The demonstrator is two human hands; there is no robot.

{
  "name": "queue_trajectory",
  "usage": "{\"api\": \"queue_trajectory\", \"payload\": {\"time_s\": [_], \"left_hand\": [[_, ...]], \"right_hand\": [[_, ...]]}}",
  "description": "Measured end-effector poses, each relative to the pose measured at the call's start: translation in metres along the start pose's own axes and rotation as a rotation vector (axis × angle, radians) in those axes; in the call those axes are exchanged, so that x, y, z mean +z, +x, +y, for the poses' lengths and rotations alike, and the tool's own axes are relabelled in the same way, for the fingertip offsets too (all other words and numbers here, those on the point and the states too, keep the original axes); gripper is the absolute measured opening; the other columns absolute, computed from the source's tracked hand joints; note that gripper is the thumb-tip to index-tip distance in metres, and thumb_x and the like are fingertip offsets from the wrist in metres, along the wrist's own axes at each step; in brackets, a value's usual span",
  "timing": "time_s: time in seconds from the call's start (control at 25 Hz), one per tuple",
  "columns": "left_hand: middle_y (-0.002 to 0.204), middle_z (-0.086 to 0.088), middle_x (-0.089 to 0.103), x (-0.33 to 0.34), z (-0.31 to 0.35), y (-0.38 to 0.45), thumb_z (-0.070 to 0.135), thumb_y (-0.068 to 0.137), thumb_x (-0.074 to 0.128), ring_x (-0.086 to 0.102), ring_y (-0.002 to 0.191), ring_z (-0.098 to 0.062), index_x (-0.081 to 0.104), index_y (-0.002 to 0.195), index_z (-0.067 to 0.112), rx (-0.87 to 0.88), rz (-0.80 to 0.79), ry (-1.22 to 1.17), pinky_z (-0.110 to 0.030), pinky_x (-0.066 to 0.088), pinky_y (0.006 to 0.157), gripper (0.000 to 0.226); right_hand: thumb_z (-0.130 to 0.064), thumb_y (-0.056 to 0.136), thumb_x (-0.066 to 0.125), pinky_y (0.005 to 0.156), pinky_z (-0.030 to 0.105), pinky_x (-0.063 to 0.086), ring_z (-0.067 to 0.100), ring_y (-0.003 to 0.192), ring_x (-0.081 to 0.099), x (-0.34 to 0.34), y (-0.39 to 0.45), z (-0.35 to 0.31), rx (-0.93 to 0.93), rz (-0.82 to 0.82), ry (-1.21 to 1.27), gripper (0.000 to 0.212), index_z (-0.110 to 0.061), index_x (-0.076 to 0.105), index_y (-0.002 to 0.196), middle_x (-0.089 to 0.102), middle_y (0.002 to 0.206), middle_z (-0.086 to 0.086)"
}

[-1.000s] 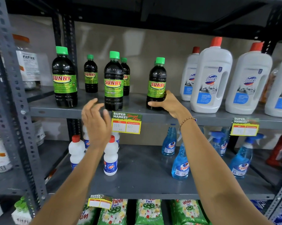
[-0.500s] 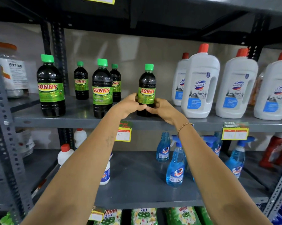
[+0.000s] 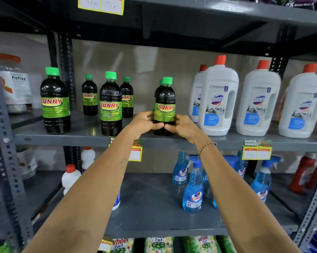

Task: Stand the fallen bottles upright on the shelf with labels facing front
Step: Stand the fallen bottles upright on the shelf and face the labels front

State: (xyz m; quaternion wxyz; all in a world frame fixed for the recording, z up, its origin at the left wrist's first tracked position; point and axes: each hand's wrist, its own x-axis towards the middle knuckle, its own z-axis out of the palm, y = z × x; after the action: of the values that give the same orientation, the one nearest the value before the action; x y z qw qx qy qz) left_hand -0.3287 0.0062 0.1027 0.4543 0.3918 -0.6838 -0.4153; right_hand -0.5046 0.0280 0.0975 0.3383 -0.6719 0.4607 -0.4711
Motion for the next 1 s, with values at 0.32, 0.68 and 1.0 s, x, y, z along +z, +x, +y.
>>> {"api": "queue_trajectory", "payload": {"time_s": [0.32, 0.68, 1.0], "left_hand": [[0.126, -0.008, 0.062, 0.001, 0.008, -0.022, 0.001, 0.077, 0.074, 0.058, 0.106, -0.01, 0.05, 0.133, 0.005, 0.02, -0.027, -0.009, -0.02, 0.043, 0.09, 0.06], [0.127, -0.007, 0.063, 0.01, 0.007, -0.027, 0.006, 0.085, 0.067, 0.058, 0.113, -0.015, 0.055, 0.13, 0.01, 0.036, -0.001, 0.113, -0.027, 0.046, 0.097, 0.047], [0.124, -0.01, 0.063, 0.017, 0.005, -0.039, 0.028, 0.089, 0.063, 0.058, 0.115, -0.025, 0.054, 0.128, 0.009, 0.072, 0.123, 0.496, -0.036, 0.046, 0.097, 0.044]], "right_hand": [[-0.003, 0.083, 0.068, 0.094, 0.032, 0.051, 0.018, 0.104, 0.063, 0.0, -0.021, -0.013, -0.004, -0.01, -0.023, 0.042, -0.008, 0.057, 0.123, 0.067, 0.11, 0.005], [-0.004, 0.088, 0.063, 0.103, 0.038, 0.046, 0.023, 0.112, 0.06, 0.007, -0.035, -0.018, -0.01, -0.017, -0.044, 0.045, -0.001, 0.051, 0.131, 0.062, 0.127, 0.017], [-0.004, 0.086, 0.065, 0.102, 0.031, 0.044, 0.02, 0.12, 0.057, 0.008, -0.045, -0.015, -0.037, 0.015, -0.061, 0.049, -0.005, 0.05, 0.132, 0.06, 0.132, 0.011]]}}
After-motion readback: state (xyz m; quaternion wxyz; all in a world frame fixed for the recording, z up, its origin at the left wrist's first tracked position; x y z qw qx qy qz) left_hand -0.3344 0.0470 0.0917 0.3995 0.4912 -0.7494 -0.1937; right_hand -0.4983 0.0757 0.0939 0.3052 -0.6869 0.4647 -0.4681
